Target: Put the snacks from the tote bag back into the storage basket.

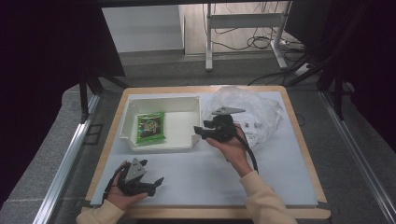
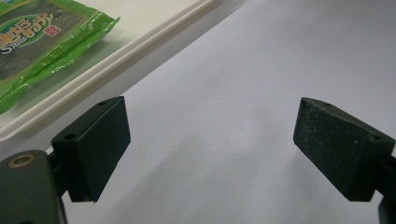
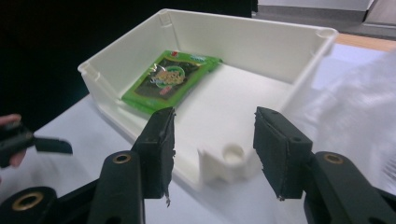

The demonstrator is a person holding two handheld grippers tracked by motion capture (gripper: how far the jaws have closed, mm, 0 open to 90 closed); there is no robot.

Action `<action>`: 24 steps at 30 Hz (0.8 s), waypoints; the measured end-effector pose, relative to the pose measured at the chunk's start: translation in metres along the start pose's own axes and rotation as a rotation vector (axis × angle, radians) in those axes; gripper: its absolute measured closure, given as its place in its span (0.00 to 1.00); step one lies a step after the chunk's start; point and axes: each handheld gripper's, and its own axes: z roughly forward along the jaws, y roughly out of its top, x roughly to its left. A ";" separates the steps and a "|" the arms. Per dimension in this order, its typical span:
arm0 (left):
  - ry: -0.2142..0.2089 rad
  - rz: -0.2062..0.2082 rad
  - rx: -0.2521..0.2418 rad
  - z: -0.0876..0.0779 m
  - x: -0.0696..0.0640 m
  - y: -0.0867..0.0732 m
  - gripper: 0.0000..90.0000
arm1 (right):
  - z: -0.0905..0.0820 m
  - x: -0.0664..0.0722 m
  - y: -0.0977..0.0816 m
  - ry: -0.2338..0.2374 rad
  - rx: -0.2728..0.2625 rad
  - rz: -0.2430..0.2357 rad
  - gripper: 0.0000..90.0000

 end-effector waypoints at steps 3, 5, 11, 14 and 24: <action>0.006 0.001 0.000 0.000 0.000 0.000 0.12 | -0.014 -0.004 -0.011 -0.013 -0.005 0.000 0.55; 0.008 0.001 0.000 0.000 0.000 0.000 0.12 | -0.022 -0.005 -0.018 -0.017 -0.004 0.001 0.55; 0.011 -0.001 0.001 0.000 -0.001 0.000 0.12 | -0.043 -0.005 -0.042 -0.027 -0.003 0.006 0.54; 0.011 -0.003 -0.001 0.000 -0.001 0.000 0.12 | -0.053 -0.007 -0.053 -0.038 0.011 0.002 0.54; 0.006 0.003 0.001 0.000 -0.001 0.000 0.12 | -0.083 -0.018 -0.092 -0.094 0.014 0.007 0.54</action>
